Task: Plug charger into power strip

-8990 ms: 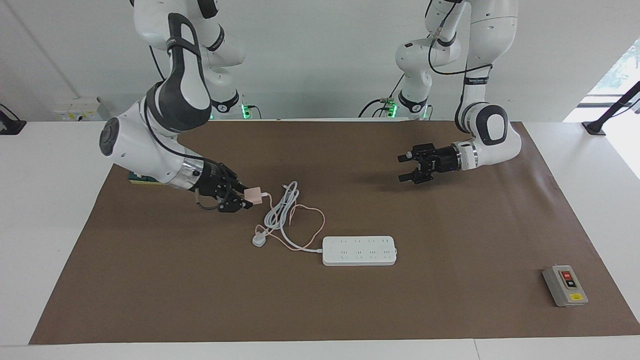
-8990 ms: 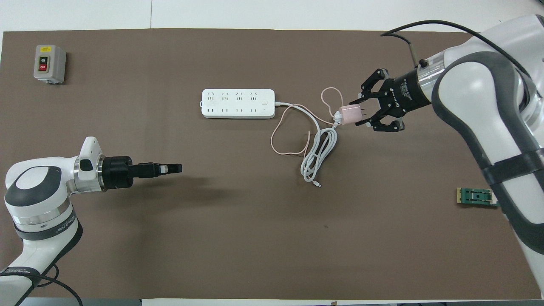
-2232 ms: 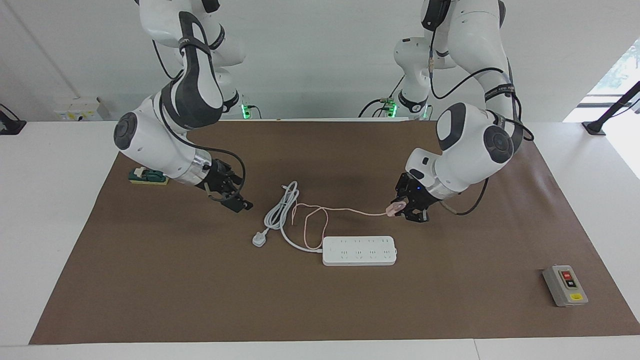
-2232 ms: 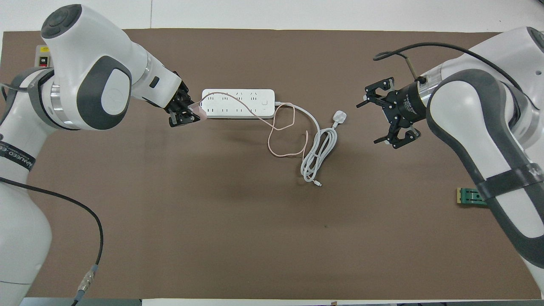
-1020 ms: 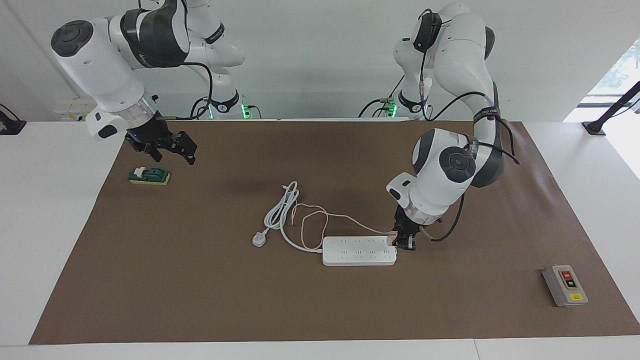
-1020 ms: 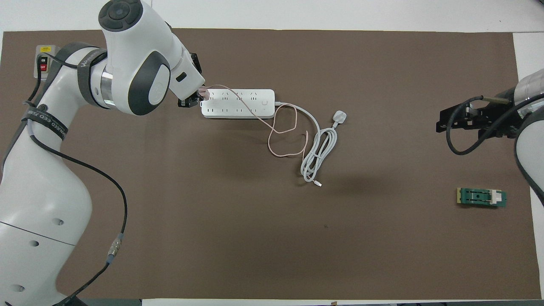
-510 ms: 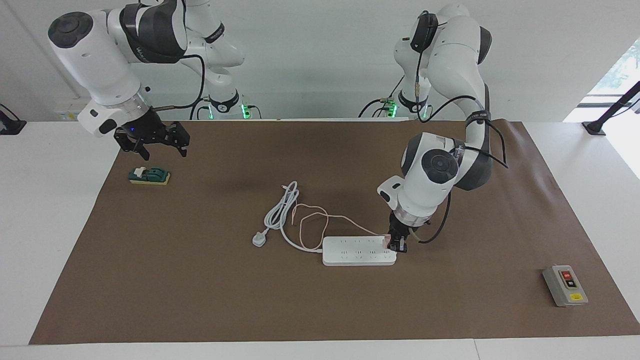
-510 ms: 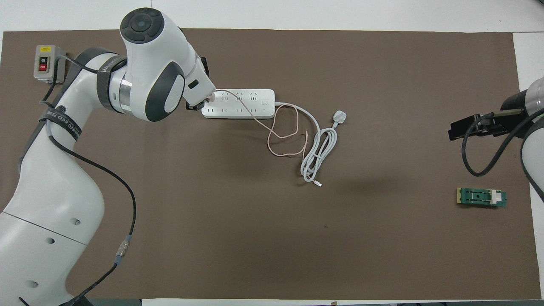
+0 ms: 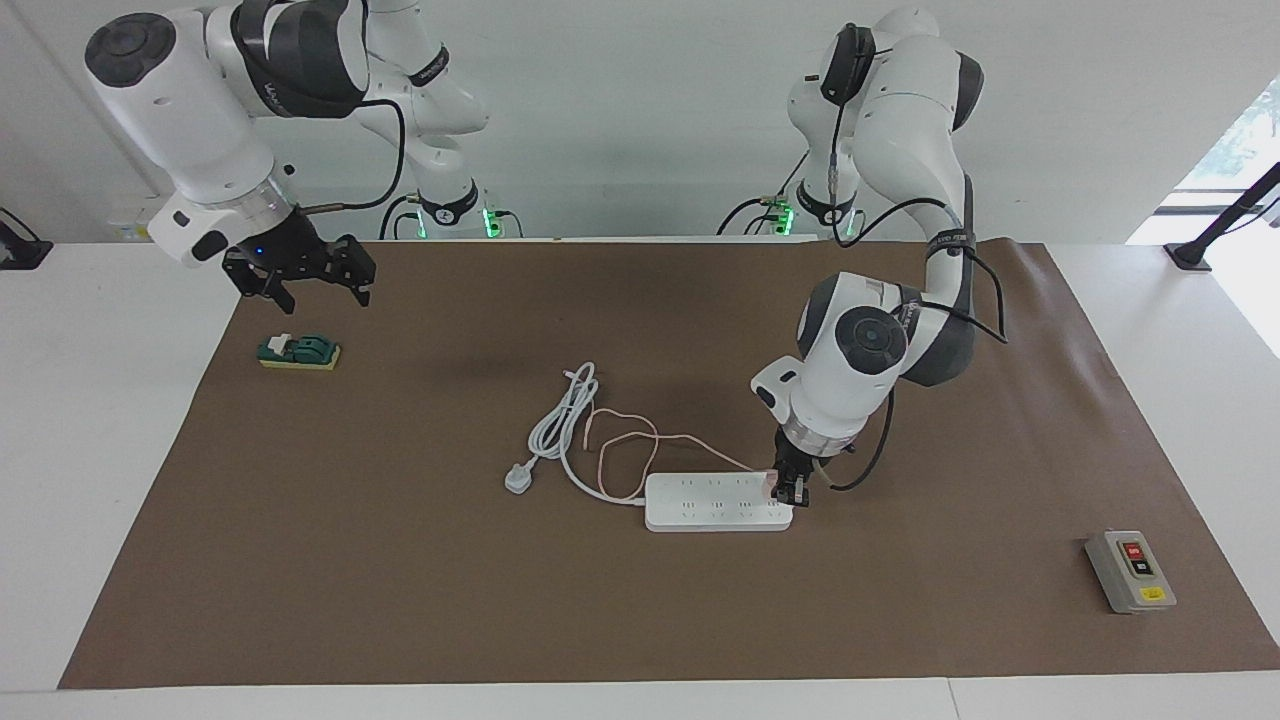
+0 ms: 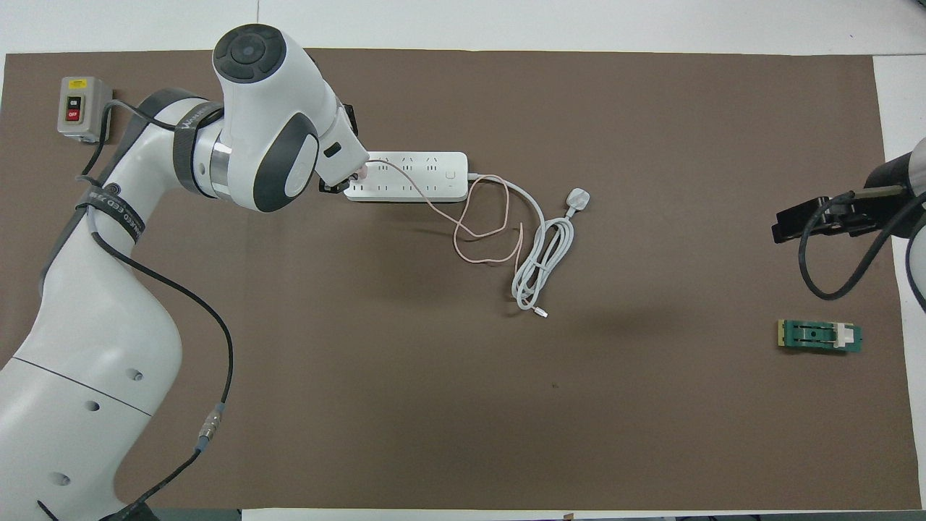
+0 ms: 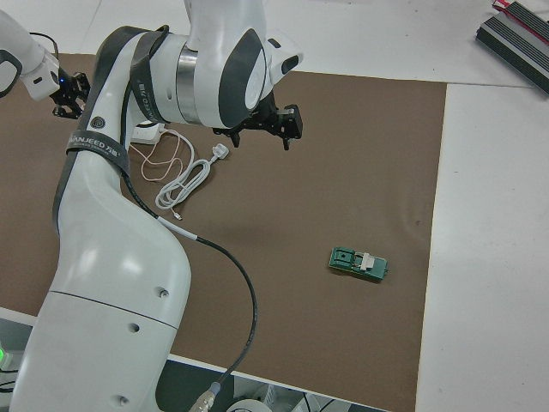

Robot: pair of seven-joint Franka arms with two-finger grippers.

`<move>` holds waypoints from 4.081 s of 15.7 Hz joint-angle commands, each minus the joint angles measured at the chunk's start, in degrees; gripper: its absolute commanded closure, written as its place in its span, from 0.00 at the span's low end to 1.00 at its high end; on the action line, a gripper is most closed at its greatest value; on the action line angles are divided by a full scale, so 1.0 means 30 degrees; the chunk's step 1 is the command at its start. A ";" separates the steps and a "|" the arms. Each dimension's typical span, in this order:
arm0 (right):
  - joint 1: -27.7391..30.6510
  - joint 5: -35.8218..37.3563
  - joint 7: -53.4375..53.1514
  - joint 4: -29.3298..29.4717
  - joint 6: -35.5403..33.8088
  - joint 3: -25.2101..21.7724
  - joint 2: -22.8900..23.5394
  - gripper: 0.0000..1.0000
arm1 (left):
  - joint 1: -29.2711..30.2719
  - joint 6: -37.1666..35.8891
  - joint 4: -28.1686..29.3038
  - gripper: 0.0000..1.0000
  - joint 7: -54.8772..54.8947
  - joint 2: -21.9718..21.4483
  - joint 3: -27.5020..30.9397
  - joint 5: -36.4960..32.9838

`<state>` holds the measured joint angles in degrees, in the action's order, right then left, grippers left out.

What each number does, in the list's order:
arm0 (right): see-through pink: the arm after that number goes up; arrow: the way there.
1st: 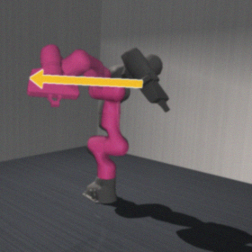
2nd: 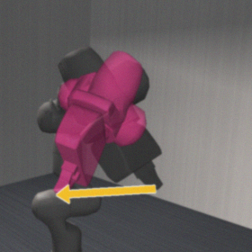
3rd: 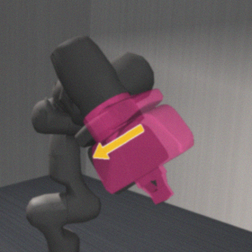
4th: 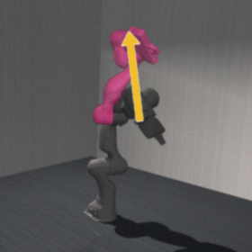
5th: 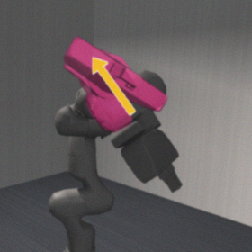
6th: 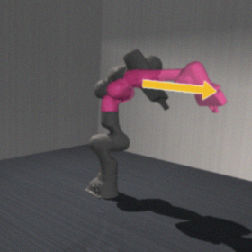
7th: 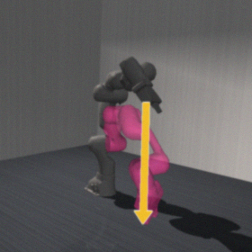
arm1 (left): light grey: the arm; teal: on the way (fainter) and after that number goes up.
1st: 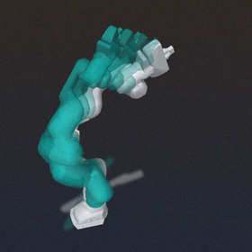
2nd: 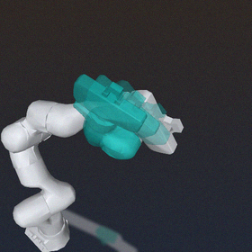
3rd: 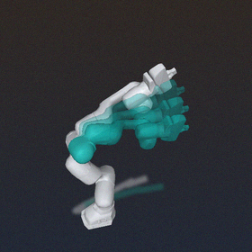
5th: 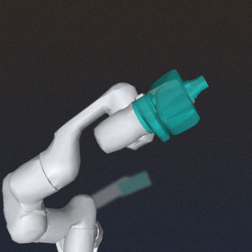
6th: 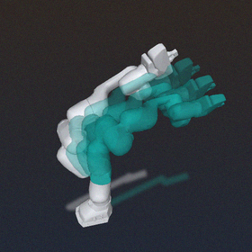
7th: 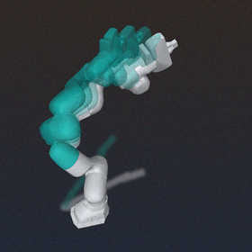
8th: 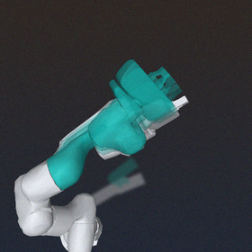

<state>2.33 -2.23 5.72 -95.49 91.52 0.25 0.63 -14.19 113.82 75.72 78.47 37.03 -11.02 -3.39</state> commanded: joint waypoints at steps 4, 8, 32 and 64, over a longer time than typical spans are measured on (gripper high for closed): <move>0.0454 0.0625 -0.0059 0.0163 -0.0391 0.0210 0.0229 0.00 | -0.0046 -0.0352 0.0718 1.00 0.0239 -0.0537 0.0098 -0.0335; 0.0425 0.1475 0.0261 0.0073 0.0254 0.0210 0.0228 0.00 | -0.0017 -0.0704 0.0923 1.00 0.0181 -0.0625 0.0040 -0.0306; 0.0366 0.1476 0.0028 -0.0015 0.0693 0.0239 -0.0064 0.00 | -0.0017 0.0204 0.1656 1.00 -0.0581 -0.0801 -0.0077 -0.0101; 0.0367 0.1476 0.0028 -0.0015 0.0576 0.0239 -0.0094 0.00 | 0.0072 0.0731 0.2067 1.00 -0.1519 -0.1036 -0.0077 -0.0247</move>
<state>2.75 1.39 5.72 -95.11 93.88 0.30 1.15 -14.03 113.82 80.32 74.48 34.30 -11.40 -3.37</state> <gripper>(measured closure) 0.000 0.987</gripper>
